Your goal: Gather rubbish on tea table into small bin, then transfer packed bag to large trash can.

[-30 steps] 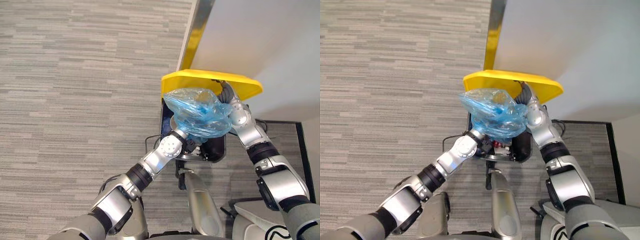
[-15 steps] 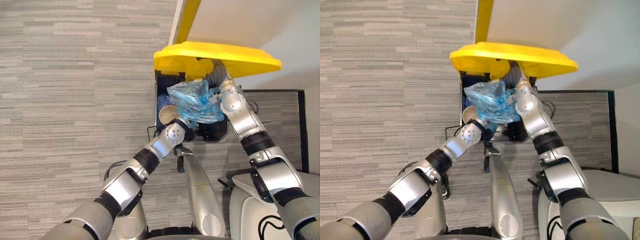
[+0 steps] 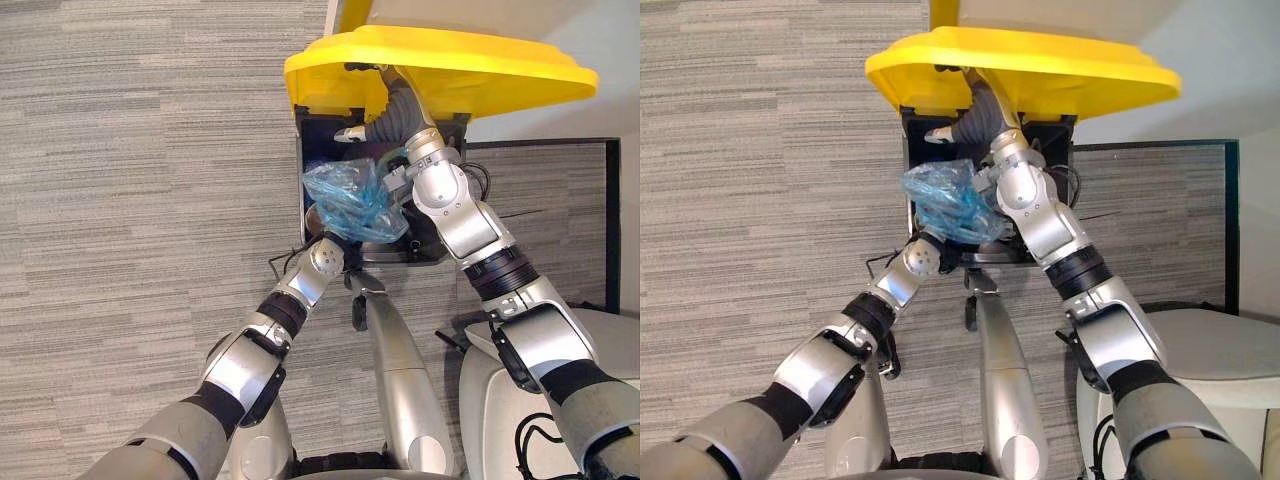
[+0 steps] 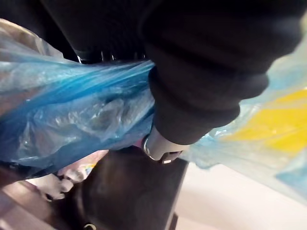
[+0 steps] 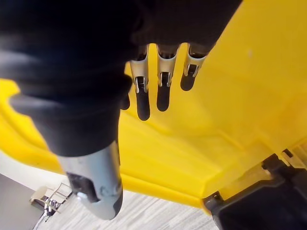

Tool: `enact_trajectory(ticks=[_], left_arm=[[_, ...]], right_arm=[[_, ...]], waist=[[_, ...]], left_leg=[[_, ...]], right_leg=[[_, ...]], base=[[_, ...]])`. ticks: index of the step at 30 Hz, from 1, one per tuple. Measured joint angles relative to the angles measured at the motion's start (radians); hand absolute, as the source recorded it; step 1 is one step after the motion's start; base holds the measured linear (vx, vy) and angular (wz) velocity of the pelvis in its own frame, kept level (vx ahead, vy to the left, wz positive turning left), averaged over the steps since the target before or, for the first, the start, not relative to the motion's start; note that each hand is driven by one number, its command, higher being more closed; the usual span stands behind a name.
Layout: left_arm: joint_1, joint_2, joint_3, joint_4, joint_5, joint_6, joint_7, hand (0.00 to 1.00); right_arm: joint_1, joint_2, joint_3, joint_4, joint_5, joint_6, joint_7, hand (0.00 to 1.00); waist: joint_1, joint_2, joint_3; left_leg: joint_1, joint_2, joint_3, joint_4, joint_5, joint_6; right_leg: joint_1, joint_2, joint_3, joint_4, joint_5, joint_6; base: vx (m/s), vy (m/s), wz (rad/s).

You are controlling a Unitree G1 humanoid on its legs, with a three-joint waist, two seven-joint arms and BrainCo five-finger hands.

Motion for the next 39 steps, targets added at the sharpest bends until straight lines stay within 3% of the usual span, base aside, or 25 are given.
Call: enact_trajectory(ticks=[3,5,13,20,24,25,32,39], left_arm=[[0.016,-0.008,-0.009,-0.003,0.004,-0.001,0.0,0.0],[0.048,-0.007,-0.011,-0.004,0.005,-0.002,-0.002,0.0],[0.075,-0.007,-0.041,-0.007,0.004,-0.008,-0.019,0.0],[0.145,0.015,-0.087,-0.119,-0.068,-0.03,-0.021,0.0],[0.261,0.091,-0.086,-0.237,-0.145,-0.07,-0.026,0.0],[0.322,0.122,-0.078,-0.27,-0.169,-0.079,-0.035,0.0],[0.666,0.281,0.073,-0.379,-0.322,-0.109,-0.096,0.0],[0.861,0.299,0.229,-0.292,-0.35,-0.112,-0.155,0.0]], right_arm=[[-0.001,-0.037,0.01,-0.029,-0.013,0.007,0.007,0.0],[0.042,-0.065,0.022,-0.132,-0.013,-0.011,0.007,0.0],[0.156,-0.062,0.018,-0.148,-0.071,-0.017,0.008,0.0],[0.362,-0.037,-0.103,-0.15,-0.072,-0.012,0.026,0.0],[0.547,-0.004,-0.173,-0.149,-0.072,-0.012,0.029,0.0],[0.612,0.0,-0.193,-0.14,-0.072,-0.013,0.031,0.0],[0.816,0.018,-0.296,-0.019,-0.07,-0.014,0.074,0.0],[0.904,0.084,-0.334,0.046,-0.07,-0.019,0.115,0.0]], waist=[[0.001,0.0,0.0],[0.0,0.0,0.0],[0.008,0.003,-0.003],[0.031,0.003,-0.013],[0.042,0.003,-0.056],[0.049,0.003,-0.101],[0.053,0.012,-0.189],[0.056,0.015,-0.266]], left_leg=[[0.006,-0.001,-0.004,0.0,0.0,0.0],[0.012,-0.001,-0.007,-0.003,0.0,0.0],[0.053,-0.012,-0.033,-0.02,0.011,0.0],[0.153,-0.039,-0.058,-0.129,0.069,-0.017],[0.235,-0.06,-0.089,-0.227,0.116,-0.035],[0.245,-0.062,-0.094,-0.257,0.129,-0.039],[0.404,-0.076,-0.141,-0.441,0.198,-0.044],[0.501,-0.074,-0.146,-0.531,0.231,-0.054]], right_leg=[[0.01,-0.001,-0.004,0.0,0.0,0.0],[0.023,-0.003,-0.005,-0.001,0.0,0.0],[0.084,-0.02,-0.025,-0.01,-0.002,-0.003],[0.176,-0.051,-0.061,-0.028,-0.023,-0.02],[0.244,-0.072,-0.095,-0.029,-0.054,-0.019],[0.247,-0.075,-0.103,-0.031,-0.063,-0.012],[0.388,-0.086,-0.157,-0.085,-0.096,0.011],[0.459,-0.088,-0.172,-0.097,-0.117,0.021]], base=[[0.03,-0.018,0.04],[0.0,-0.02,0.04],[-0.01,-0.025,0.13],[0.02,-0.045,0.23],[0.03,-0.081,0.35],[0.05,-0.074,0.21],[0.05,-0.061,0.26],[0.06,-0.005,0.08]])
